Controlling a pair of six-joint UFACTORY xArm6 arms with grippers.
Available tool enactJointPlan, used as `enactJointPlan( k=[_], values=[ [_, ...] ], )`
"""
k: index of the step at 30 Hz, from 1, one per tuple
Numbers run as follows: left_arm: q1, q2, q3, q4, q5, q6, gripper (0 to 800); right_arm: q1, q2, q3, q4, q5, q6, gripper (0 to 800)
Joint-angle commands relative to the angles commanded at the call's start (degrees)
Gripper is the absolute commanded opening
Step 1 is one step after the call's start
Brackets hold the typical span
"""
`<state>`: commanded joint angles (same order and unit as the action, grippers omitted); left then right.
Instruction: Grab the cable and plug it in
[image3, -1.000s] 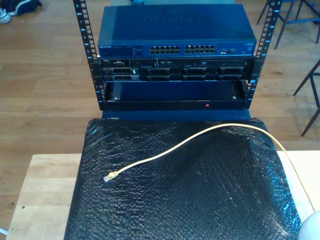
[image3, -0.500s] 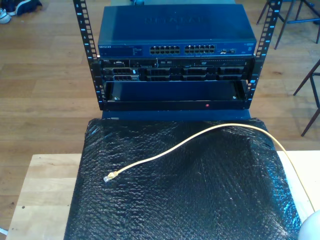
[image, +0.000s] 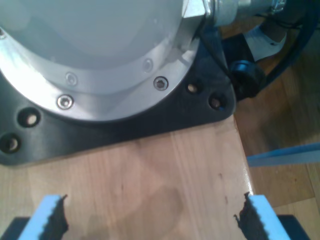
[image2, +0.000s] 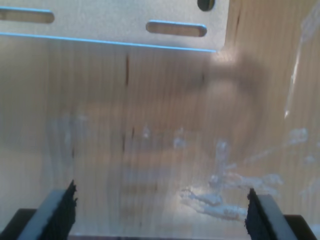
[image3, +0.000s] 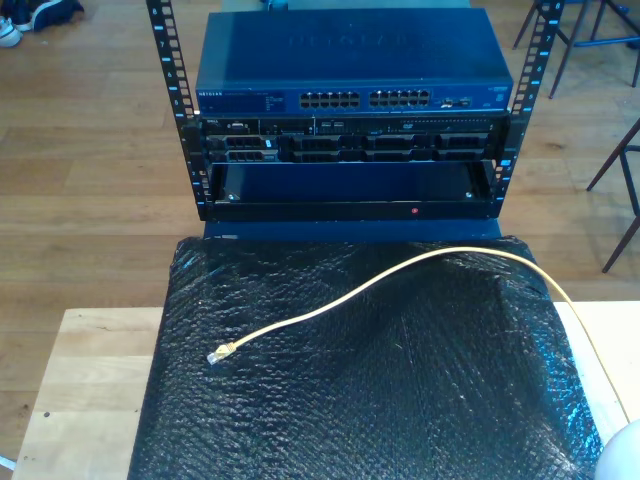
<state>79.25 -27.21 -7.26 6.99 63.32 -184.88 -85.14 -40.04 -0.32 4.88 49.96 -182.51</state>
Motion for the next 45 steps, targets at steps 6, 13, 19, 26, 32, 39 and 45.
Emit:
enactJointPlan(
  k=[6, 13, 19, 26, 32, 39, 45],
  values=[
    [0.0, 0.1, 0.0, 0.1, 0.0, -0.2, 800, 0.0, -0.7, -2.8, 0.1, 4.5, 0.4, 800],
    [0.0, -0.4, -1.1, 0.2, 1.2, -0.3, 800, -0.1, -0.5, -9.9, 0.2, 15.4, 1.0, 799],
    [0.0, -1.1, -4.7, 0.2, 8.4, -0.2, 800, 0.1, -0.4, -15.7, 0.3, 22.3, 6.3, 799],
    [-0.2, -2.8, -9.2, -0.2, 14.4, -0.5, 800, 0.3, -0.3, -22.0, 0.6, 30.1, 10.5, 799],
    [-0.4, -3.2, -14.8, -4.0, 22.9, -0.4, 800, 2.0, -0.3, -25.8, 0.8, 33.0, 14.2, 799],
    [-1.9, -3.1, -21.4, -9.7, 29.7, -1.2, 800, 7.4, -0.2, -29.7, 1.7, 35.1, 21.0, 798],
    [-8.2, -3.1, -25.1, -11.1, 33.4, -7.1, 800, 13.4, 1.8, -34.3, 4.0, 36.4, 28.7, 798]
  ],
)
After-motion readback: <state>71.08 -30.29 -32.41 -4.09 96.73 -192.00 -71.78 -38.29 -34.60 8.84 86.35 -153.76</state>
